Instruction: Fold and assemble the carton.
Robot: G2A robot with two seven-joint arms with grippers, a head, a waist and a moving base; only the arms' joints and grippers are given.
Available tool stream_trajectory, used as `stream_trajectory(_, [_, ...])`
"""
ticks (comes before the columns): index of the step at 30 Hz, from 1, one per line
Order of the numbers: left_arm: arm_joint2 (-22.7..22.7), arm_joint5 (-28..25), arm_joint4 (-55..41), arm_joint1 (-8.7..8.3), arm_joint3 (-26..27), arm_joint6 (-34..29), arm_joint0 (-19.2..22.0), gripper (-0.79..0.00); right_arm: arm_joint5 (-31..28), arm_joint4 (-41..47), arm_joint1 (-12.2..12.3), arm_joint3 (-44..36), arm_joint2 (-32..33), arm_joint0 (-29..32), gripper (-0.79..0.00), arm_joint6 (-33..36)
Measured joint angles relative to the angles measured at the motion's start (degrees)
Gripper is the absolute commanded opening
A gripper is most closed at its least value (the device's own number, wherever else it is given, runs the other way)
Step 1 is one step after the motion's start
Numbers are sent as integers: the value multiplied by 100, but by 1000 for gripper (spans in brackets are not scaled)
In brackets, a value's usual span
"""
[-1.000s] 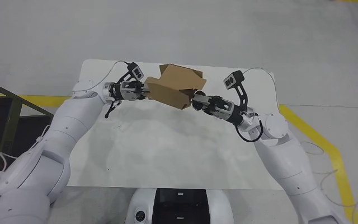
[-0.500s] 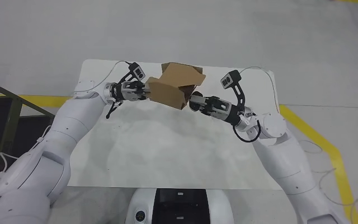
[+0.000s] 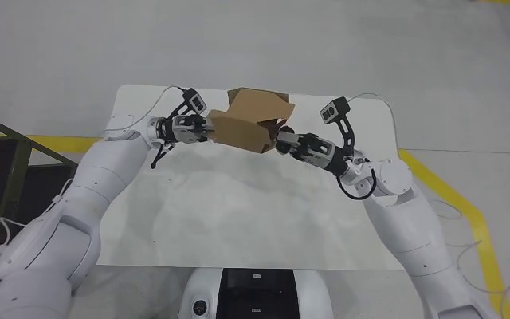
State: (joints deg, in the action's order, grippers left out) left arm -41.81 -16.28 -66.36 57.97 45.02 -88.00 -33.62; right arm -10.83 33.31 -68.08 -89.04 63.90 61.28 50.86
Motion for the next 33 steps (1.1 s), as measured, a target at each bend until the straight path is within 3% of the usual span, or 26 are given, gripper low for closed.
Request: stream_trajectory(33, [-348, -1, 899, -49, 287, 0, -50, -785, 298, -875, -1, -333, -5, 69, -785, -339])
